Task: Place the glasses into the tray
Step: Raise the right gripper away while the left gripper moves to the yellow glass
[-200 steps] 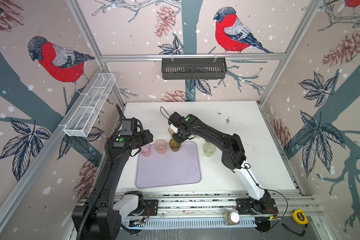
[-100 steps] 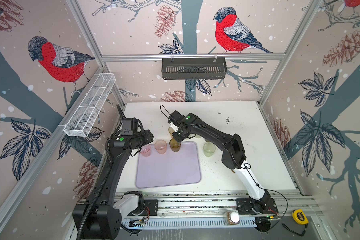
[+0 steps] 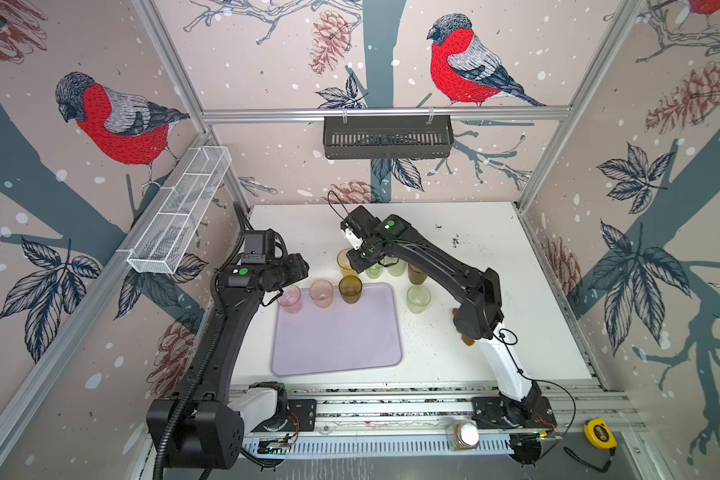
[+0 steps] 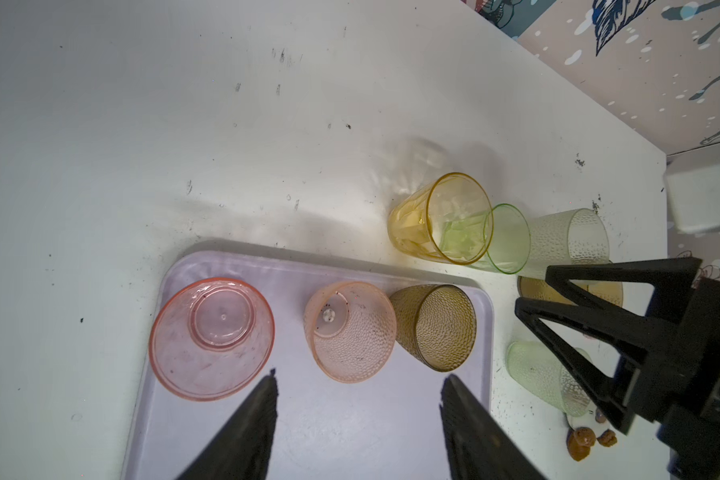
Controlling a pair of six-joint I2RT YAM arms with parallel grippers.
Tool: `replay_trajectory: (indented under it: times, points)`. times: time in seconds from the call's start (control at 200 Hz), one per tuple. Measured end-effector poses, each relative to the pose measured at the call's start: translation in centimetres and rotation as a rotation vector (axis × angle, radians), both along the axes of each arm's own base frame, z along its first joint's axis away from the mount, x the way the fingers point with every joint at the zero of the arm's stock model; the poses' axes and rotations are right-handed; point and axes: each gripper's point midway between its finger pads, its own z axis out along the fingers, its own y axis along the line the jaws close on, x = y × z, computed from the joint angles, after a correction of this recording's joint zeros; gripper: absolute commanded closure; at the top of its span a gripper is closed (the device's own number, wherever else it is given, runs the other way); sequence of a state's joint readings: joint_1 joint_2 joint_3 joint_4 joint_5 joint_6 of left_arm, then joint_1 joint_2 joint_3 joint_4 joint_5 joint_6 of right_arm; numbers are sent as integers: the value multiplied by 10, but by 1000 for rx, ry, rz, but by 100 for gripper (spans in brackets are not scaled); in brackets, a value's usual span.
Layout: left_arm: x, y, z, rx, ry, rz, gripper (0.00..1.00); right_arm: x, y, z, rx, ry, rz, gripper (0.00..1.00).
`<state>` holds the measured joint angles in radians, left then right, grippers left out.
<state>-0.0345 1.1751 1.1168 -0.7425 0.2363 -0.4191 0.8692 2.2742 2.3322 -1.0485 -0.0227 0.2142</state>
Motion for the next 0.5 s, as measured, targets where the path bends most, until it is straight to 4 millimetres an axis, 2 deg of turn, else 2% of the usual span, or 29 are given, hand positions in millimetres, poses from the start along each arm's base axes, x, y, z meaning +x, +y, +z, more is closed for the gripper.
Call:
replay_trajectory:
  times: [0.135, 0.26, 0.5]
  points:
    - [13, -5, 12, -2, -18, -15, 37, 2, -4, 21, 37, -23, -20, 43]
    - [25, -18, 23, 2, -34, -54, 37, 3, -10, 40, 65, -47, -33, 41]
    - [38, -43, 25, 1, -24, -112, 36, -2, -30, 54, 75, -62, -55, 37]
